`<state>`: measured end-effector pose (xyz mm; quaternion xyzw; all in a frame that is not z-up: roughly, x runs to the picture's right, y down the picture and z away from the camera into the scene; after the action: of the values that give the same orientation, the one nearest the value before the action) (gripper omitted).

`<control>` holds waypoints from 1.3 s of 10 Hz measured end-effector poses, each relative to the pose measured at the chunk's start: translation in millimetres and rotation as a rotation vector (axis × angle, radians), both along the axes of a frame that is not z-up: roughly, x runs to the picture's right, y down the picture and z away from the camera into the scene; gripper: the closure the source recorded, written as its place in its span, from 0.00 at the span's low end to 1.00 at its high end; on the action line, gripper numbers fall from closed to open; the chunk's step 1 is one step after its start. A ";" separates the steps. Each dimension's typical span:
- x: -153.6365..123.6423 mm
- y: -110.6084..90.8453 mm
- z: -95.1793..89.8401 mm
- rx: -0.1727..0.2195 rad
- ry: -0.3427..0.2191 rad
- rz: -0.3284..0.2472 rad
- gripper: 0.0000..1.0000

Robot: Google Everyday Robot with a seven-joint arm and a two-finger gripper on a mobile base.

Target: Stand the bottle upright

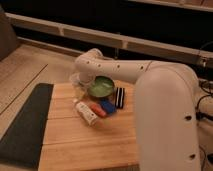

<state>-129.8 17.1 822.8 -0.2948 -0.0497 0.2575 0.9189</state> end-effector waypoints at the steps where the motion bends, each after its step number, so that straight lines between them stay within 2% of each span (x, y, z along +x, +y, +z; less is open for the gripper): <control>1: -5.4 1.9 1.7 -0.008 -0.009 -0.016 0.35; 4: -12.5 8.8 15.6 -0.044 -0.005 -0.030 0.35; 6: -23.1 24.5 33.4 -0.100 0.027 -0.045 0.35; 10: -54.3 39.6 57.0 -0.173 0.084 -0.020 0.35; 13: -51.0 47.8 67.3 -0.209 0.165 0.004 0.35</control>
<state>-180.8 64.9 890.1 -0.3668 0.0525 0.2867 0.8835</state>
